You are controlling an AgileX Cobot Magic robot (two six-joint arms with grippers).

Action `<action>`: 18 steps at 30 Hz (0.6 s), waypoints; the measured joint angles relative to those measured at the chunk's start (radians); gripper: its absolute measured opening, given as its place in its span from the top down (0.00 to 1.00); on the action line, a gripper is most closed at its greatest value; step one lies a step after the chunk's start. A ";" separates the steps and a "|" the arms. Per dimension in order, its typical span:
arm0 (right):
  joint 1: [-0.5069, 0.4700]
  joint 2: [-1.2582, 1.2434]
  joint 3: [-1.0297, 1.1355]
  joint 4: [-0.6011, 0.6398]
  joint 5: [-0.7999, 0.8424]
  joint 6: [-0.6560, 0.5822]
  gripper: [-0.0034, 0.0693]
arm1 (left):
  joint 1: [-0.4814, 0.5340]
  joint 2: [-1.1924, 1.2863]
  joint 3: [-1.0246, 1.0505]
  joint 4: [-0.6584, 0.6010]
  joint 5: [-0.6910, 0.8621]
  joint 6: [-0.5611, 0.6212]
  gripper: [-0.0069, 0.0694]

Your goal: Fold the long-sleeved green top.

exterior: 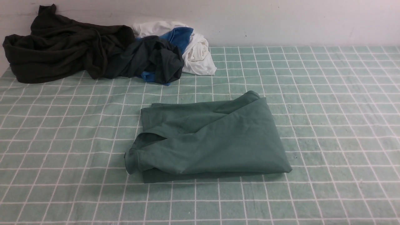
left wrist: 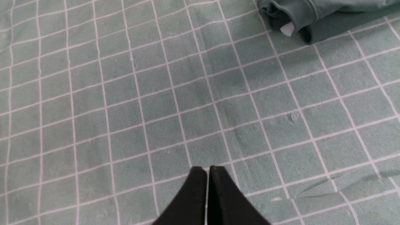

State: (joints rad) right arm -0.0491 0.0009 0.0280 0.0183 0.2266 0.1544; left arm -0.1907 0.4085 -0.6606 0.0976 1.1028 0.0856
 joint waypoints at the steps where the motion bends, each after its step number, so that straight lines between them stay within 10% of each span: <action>1: -0.003 -0.008 0.000 -0.006 0.033 0.001 0.97 | 0.000 0.000 0.000 0.000 0.000 0.000 0.91; 18: -0.003 -0.012 -0.004 -0.035 0.127 0.005 0.97 | 0.000 0.000 0.000 0.000 0.000 0.000 0.91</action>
State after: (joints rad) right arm -0.0522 -0.0109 0.0244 -0.0166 0.3536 0.1589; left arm -0.1907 0.4085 -0.6606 0.0976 1.1028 0.0856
